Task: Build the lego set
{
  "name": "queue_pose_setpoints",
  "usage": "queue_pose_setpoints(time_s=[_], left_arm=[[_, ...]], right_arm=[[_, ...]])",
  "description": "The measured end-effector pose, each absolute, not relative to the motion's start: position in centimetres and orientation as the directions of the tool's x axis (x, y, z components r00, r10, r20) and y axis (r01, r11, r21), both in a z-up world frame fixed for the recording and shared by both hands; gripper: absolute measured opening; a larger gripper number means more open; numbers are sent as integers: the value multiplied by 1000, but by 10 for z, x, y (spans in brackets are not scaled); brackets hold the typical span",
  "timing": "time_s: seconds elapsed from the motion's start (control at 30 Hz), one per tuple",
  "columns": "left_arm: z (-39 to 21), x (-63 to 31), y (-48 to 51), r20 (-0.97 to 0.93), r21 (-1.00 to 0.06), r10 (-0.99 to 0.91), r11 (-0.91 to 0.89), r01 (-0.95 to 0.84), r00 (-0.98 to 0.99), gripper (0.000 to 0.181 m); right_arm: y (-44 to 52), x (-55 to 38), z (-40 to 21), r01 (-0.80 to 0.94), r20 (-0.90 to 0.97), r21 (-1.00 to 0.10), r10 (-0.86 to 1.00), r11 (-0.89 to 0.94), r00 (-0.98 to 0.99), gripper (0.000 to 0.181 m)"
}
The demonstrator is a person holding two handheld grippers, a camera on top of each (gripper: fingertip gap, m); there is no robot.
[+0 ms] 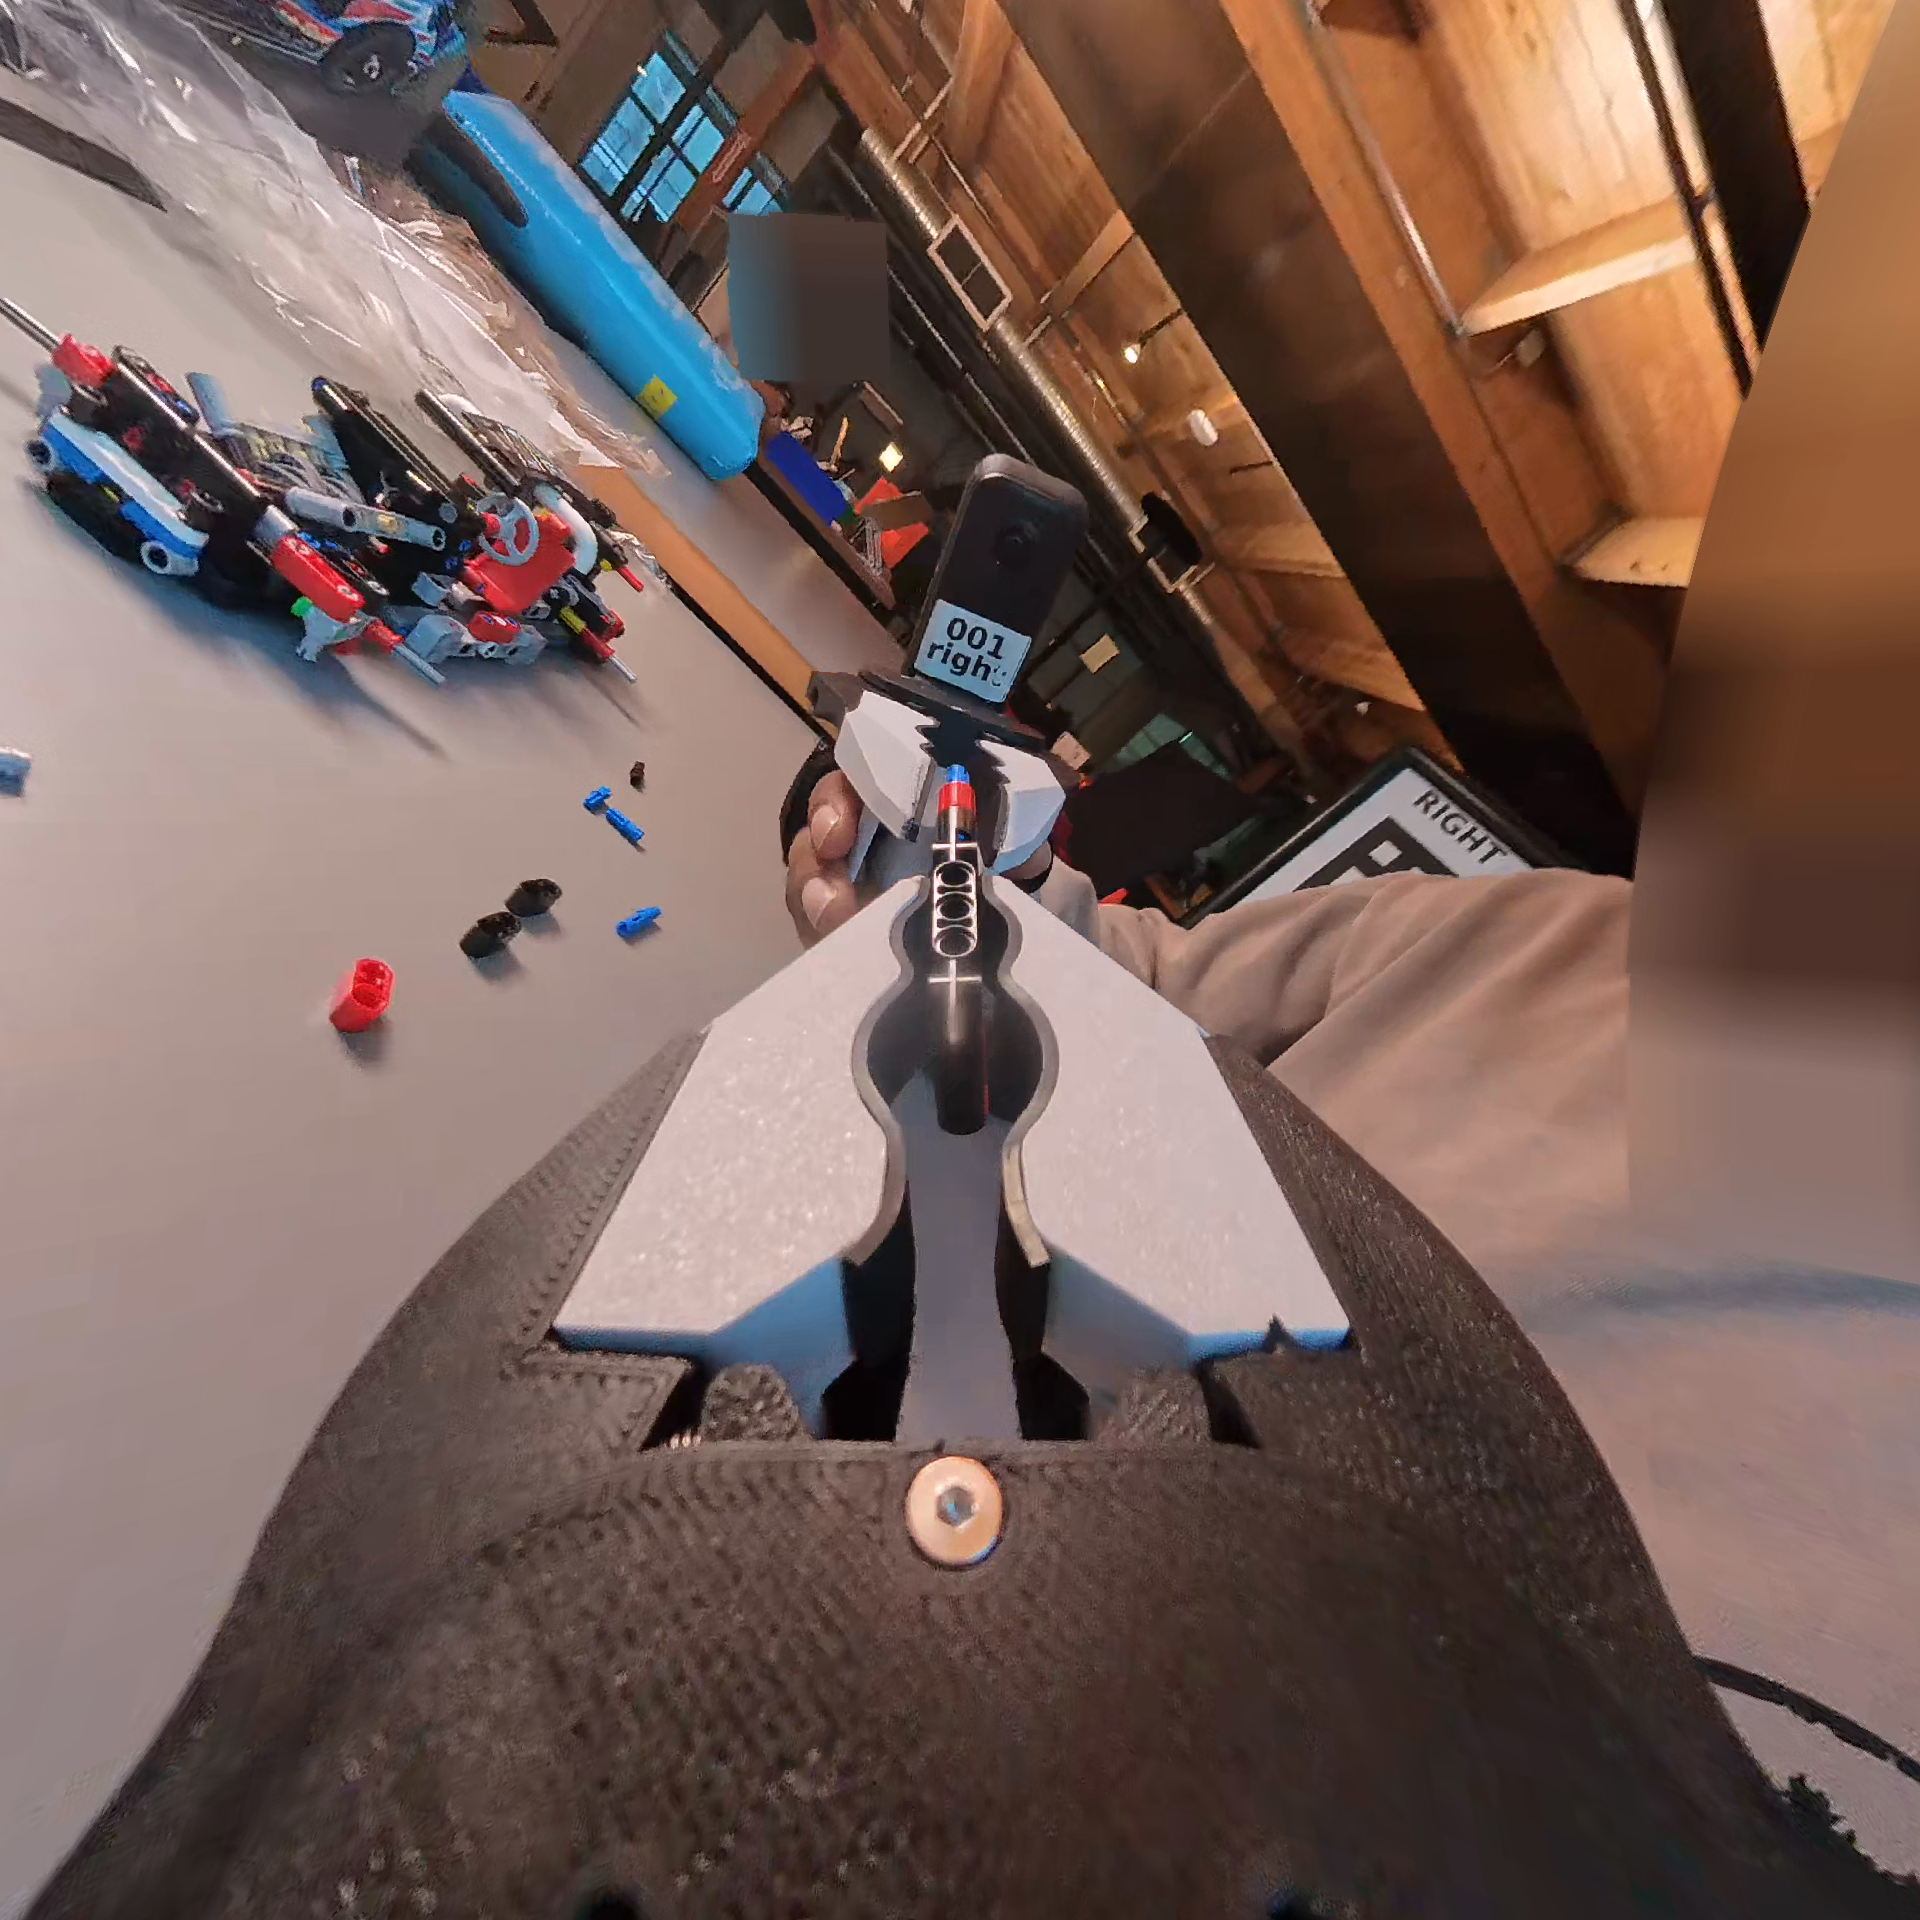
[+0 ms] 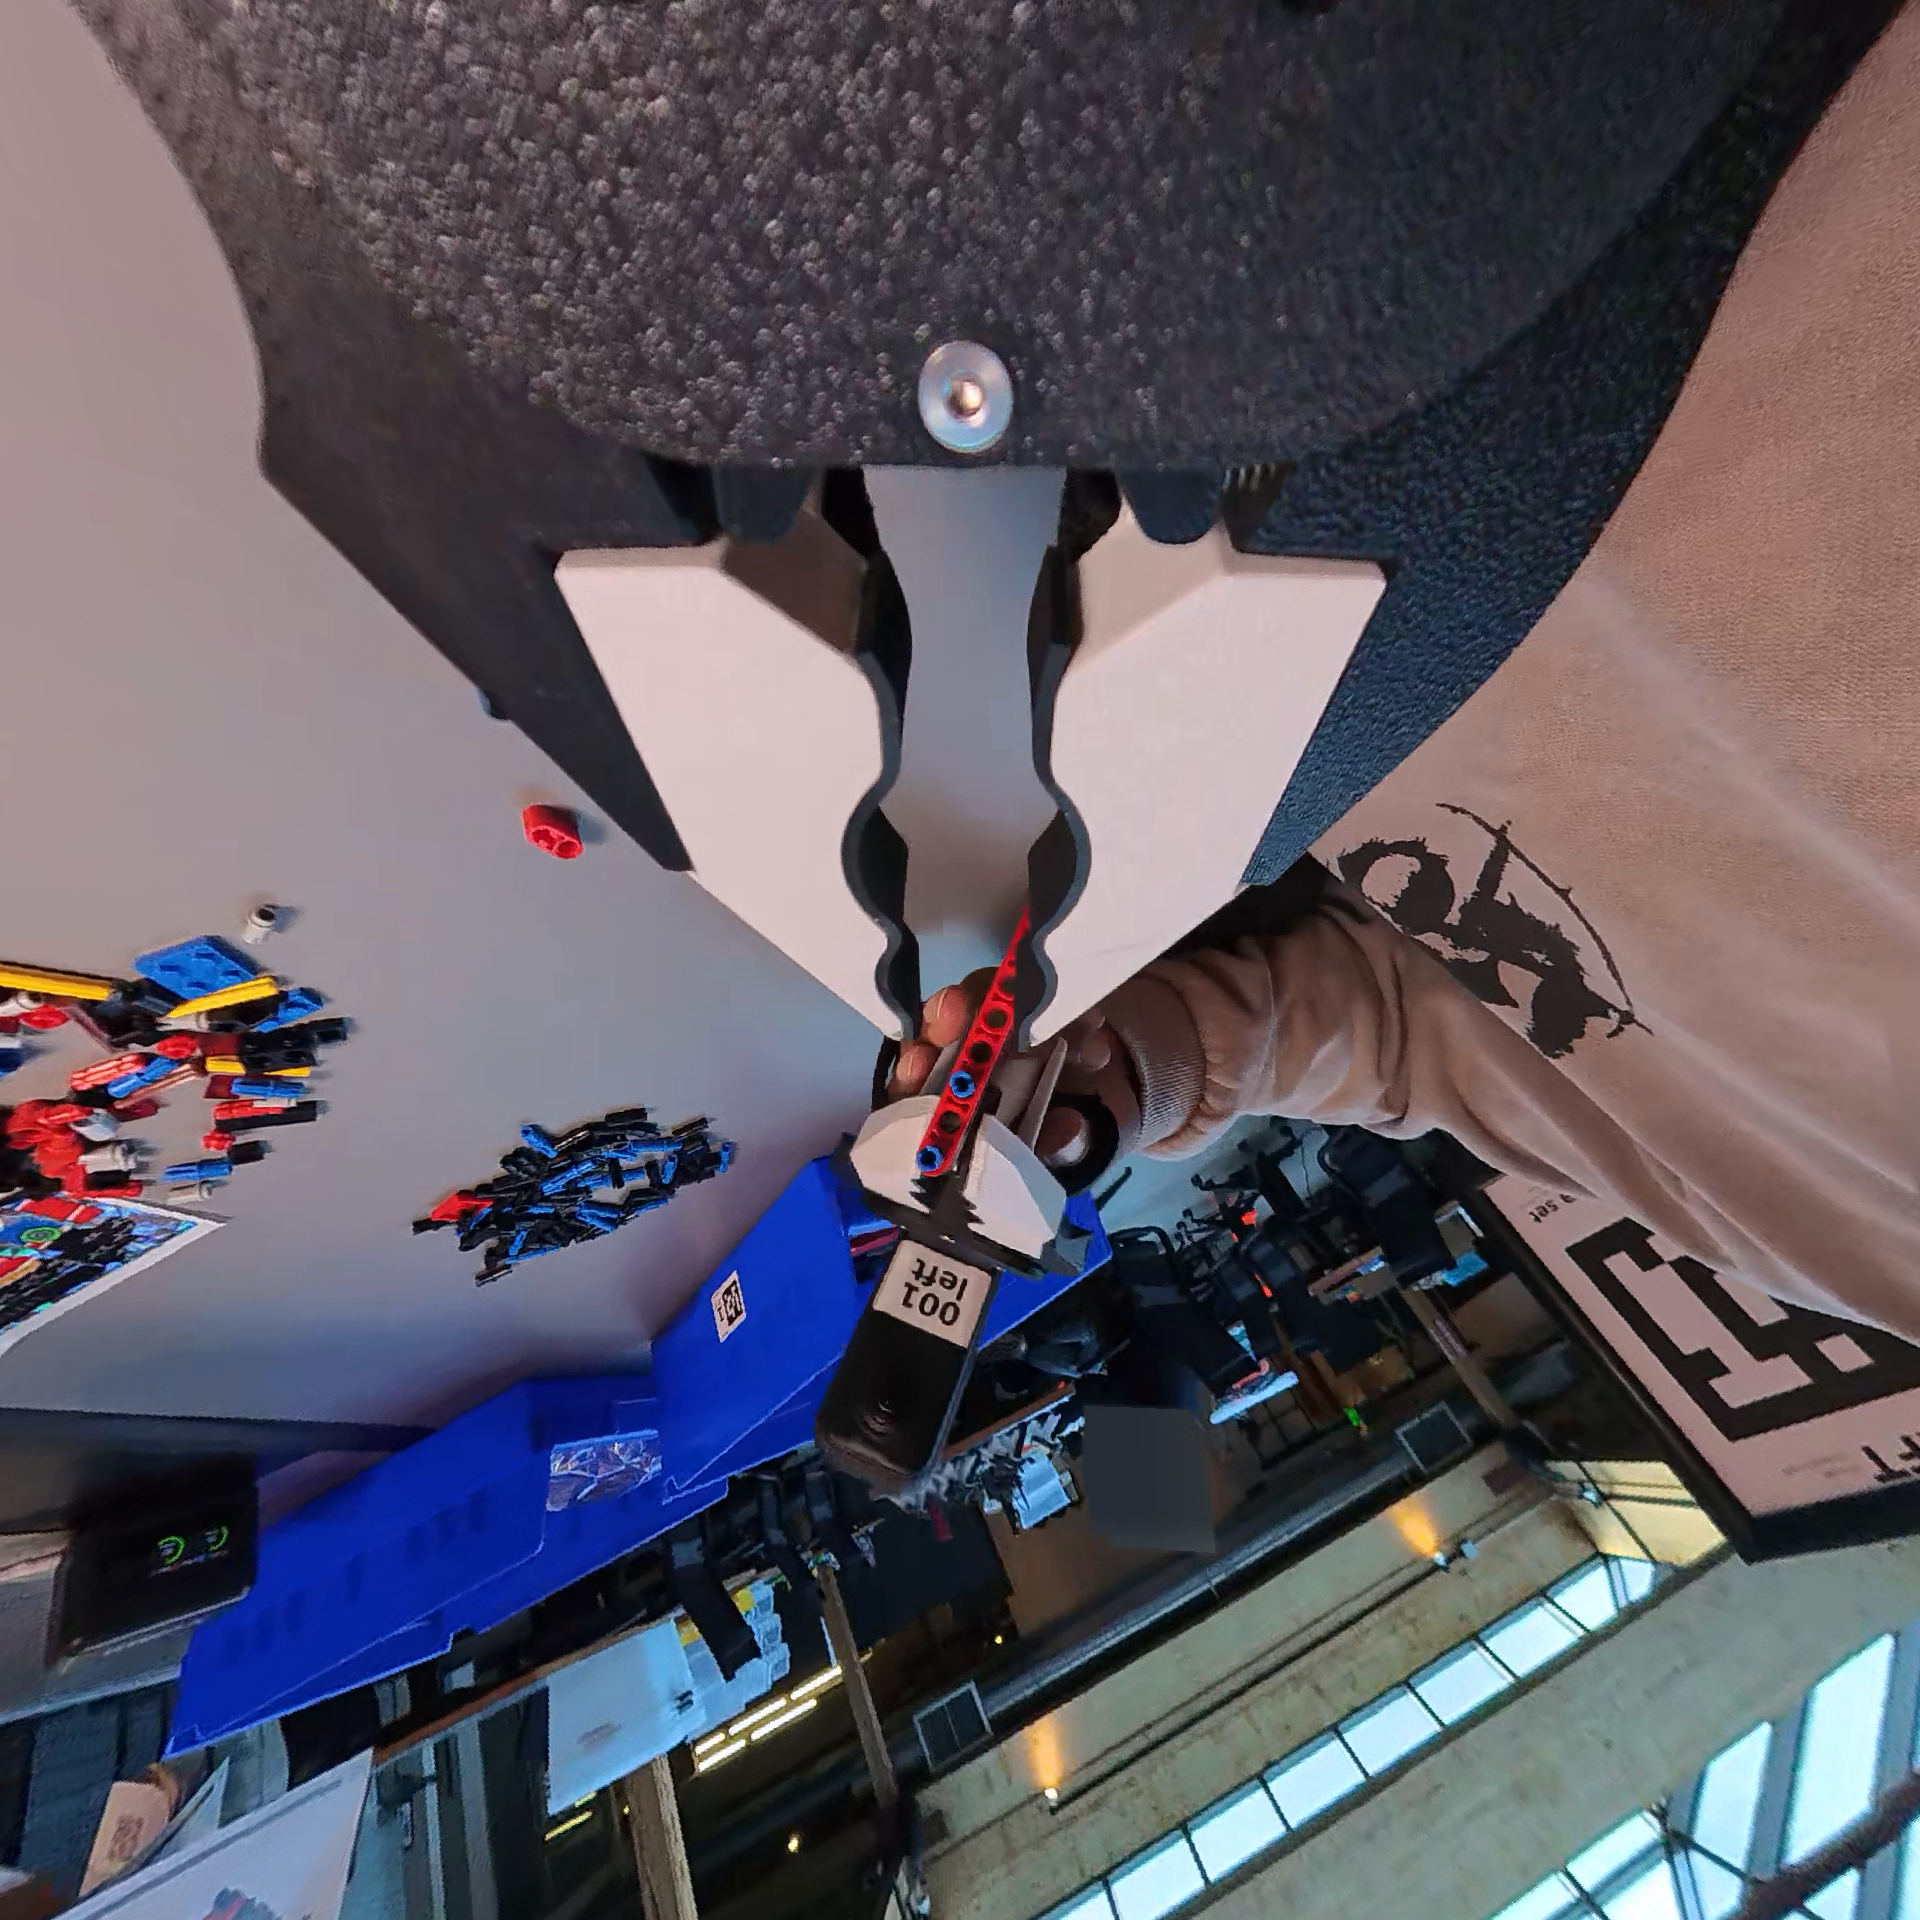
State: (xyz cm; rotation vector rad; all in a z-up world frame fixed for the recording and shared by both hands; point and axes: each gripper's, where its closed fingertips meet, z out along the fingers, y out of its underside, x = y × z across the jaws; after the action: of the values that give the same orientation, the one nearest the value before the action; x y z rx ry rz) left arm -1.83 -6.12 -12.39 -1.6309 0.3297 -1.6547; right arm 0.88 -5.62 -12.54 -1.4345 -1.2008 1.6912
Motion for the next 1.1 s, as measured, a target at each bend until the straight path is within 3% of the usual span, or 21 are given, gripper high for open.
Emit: queue_pose_setpoints(time_s=[0.1,0.23,0.3,0.57,0.73,0.87,0.97,1.03,1.1], left_arm=[[-132,-14,-62,780,-609,-620,-725,322,79,4],[-142,1,-70,765,-641,-636,-733,230,105,4],[-147,5,-72,745,-667,-653,-721,187,137,4],[-149,-16,-60,634,-772,-711,-607,191,304,18],[-148,-17,-56,617,-786,-714,-584,203,332,18],[-153,-22,-52,549,-829,-727,-535,161,413,14],[-154,-31,-46,478,-866,-724,-483,129,497,15],[-158,-41,-40,419,-888,-712,-450,93,564,16],[-164,-49,-37,378,-896,-701,-443,47,605,17]], right_arm=[[-58,6,-125,122,-401,-916,889,-383,-220,16],[-65,-1,-139,220,-463,-880,861,-420,-211,21],[-72,-2,-147,269,-472,-870,854,-413,-217,7],[-46,6,-132,150,-651,-759,736,-634,-182,5],[-42,6,-135,131,-654,-757,742,-640,-150,4],[-46,3,-134,143,-446,-891,891,-432,-84,5],[-47,1,-129,192,-77,-978,997,-77,8,4],[-49,-3,-138,306,223,-931,974,199,45,5],[-51,-7,-158,436,460,-805,888,402,29,4]])
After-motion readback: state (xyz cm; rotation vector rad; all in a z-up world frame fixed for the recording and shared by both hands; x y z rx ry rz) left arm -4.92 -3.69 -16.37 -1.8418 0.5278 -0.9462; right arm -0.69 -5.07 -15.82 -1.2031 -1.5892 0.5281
